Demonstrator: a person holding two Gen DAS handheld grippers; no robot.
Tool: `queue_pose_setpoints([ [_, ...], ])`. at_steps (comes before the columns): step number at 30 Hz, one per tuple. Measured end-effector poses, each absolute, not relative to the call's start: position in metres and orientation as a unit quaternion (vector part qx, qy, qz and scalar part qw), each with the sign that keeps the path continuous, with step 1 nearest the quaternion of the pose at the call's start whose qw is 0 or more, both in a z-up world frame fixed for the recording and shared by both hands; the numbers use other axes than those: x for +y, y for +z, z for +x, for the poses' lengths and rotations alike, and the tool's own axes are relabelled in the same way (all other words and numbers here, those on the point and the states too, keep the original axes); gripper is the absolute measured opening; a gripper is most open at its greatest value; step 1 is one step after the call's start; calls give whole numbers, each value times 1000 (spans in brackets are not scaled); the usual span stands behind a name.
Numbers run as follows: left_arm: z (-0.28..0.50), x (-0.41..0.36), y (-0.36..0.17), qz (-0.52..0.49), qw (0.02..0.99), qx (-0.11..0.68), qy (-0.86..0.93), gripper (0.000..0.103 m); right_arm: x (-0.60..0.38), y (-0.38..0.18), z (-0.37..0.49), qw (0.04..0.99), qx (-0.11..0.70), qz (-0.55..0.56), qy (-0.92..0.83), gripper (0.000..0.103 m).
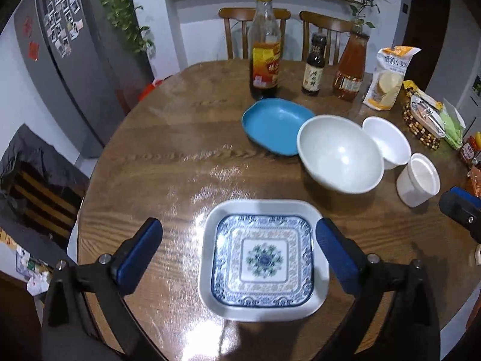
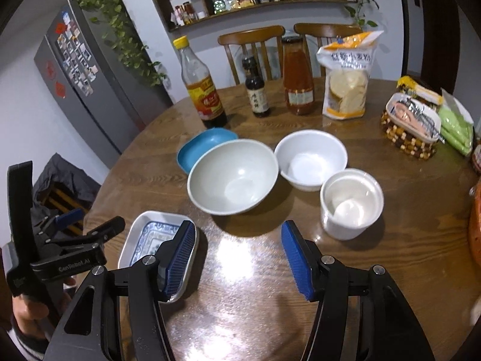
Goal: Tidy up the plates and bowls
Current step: 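Open both tools and move them toward the blue oval dish, then close the left tool on the blue dish rim while the right tool grips its other rim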
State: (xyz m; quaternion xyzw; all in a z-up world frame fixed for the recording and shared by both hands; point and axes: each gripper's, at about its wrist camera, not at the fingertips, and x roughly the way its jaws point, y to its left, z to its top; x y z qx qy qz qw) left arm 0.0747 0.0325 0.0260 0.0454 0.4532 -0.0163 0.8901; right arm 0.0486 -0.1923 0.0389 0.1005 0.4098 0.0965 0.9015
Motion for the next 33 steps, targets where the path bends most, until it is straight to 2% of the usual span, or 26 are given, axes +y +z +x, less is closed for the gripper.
queue_pose_setpoints([
  [10,129,45,44,6,895,446,-4,102,-206,72,78,917,384,84,69,61],
  [19,202,42,16,-11,879,477,16,100,-189,75,134,919,375,75,95,61],
  [21,219,40,1,-24,868,496,20,95,-187,70,146,916,379,89,99,61],
  [23,231,37,-12,-24,863,505,23,82,-182,64,151,912,383,100,108,61],
  [24,235,35,-17,-21,860,509,25,79,-180,61,152,911,385,102,112,61],
  [26,242,32,-29,-20,854,519,22,68,-174,56,155,907,391,103,117,61],
  [30,255,27,-47,-15,847,531,21,55,-167,46,160,902,404,98,118,61],
  [32,261,28,-54,-17,840,541,20,37,-166,44,163,901,407,96,115,60],
  [33,263,28,-59,-21,836,548,17,33,-166,43,164,901,408,94,114,60],
])
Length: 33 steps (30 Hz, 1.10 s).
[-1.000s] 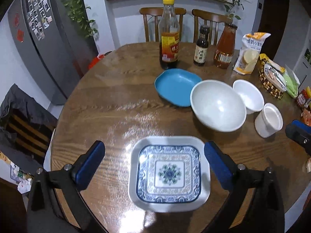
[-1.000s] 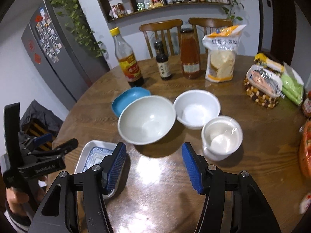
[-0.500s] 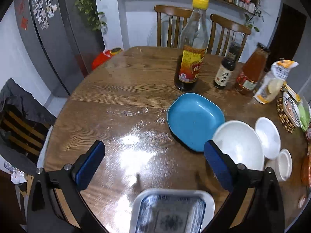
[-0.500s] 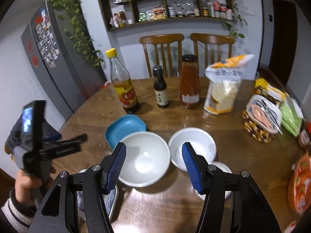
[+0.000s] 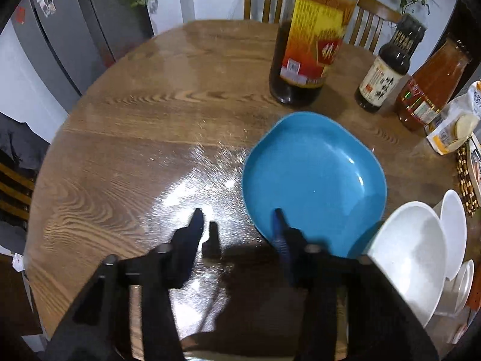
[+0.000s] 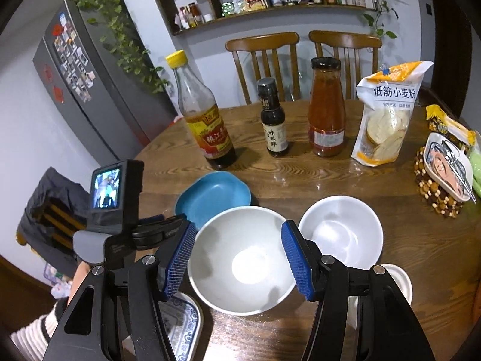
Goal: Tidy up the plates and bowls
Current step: 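Close the left tool on the blue dish rim while the right tool grips its other rim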
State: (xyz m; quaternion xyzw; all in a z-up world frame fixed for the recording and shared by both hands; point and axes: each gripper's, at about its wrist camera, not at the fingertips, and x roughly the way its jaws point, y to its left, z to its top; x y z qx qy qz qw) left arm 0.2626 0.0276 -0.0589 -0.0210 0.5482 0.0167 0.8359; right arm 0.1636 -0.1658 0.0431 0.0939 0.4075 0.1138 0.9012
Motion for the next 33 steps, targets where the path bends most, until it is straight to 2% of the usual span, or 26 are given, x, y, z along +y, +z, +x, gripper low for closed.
queue_pose_setpoints([
  [5,266,26,-68,-13,830,557,3,15,-162,37,171,898,417,83,112,60],
  [18,252,76,-67,60,818,572,-29,15,-104,17,212,872,455,49,174,60],
  [32,236,122,-70,56,818,571,-30,18,-7,-36,256,816,529,-70,223,60],
  [33,235,124,-70,54,819,570,-31,18,-4,-39,258,814,532,-79,219,57],
])
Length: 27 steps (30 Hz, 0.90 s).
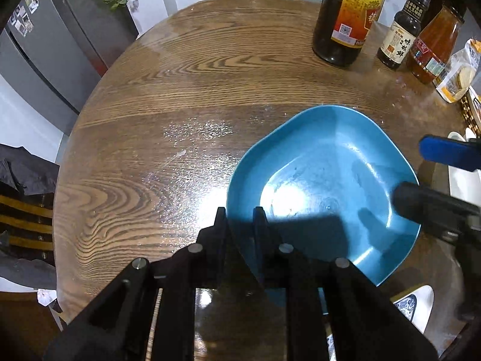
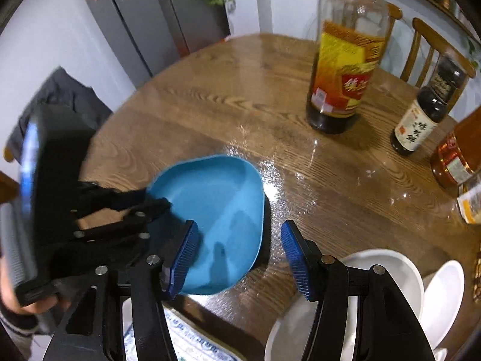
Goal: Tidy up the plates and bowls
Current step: 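Close the left tool on the blue dish rim while the right tool grips its other rim, then carry the blue dish with both tools and lower it onto the plate stack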
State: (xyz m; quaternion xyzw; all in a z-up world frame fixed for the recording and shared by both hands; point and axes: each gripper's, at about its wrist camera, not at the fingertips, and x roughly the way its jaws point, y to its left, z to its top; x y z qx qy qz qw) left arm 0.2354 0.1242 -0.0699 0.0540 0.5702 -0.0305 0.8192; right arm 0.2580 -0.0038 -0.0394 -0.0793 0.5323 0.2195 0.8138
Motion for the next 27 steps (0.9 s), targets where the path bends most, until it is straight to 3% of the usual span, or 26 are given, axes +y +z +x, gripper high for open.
queue_pose_setpoints([
  [11,246,121,-69,45,825,563,-33,18,7,-56,265,807,537,-151,195,8],
  [20,240,129,-67,-4,832,554,-24,15,2,-37,260,831,507,-124,192,5],
  [27,220,120,-34,3,859,511,-18,14,-19,2,236,861,464,-78,192,4],
])
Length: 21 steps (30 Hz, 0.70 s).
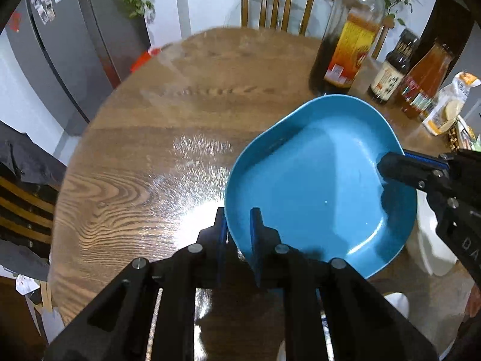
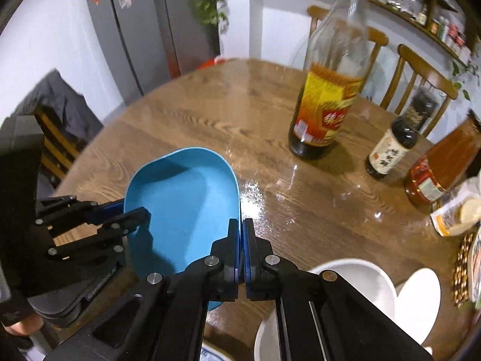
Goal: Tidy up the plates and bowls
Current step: 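Carry the blue dish with both tools and lower it onto the plate stack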
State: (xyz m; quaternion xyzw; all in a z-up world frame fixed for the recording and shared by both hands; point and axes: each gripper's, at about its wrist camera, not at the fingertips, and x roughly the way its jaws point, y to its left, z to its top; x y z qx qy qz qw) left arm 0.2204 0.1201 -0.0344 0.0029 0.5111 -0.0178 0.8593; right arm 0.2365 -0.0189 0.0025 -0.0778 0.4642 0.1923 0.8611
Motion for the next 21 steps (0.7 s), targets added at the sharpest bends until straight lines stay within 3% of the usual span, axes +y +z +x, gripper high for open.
queue_pose_setpoints([
  [7,189,106,-1,19,880,475,-21,14,-44,21,197,876,442,-37,188,4],
  [21,135,80,-4,49,877,477,-33,14,-74,0,131,869,458,14,188,5],
])
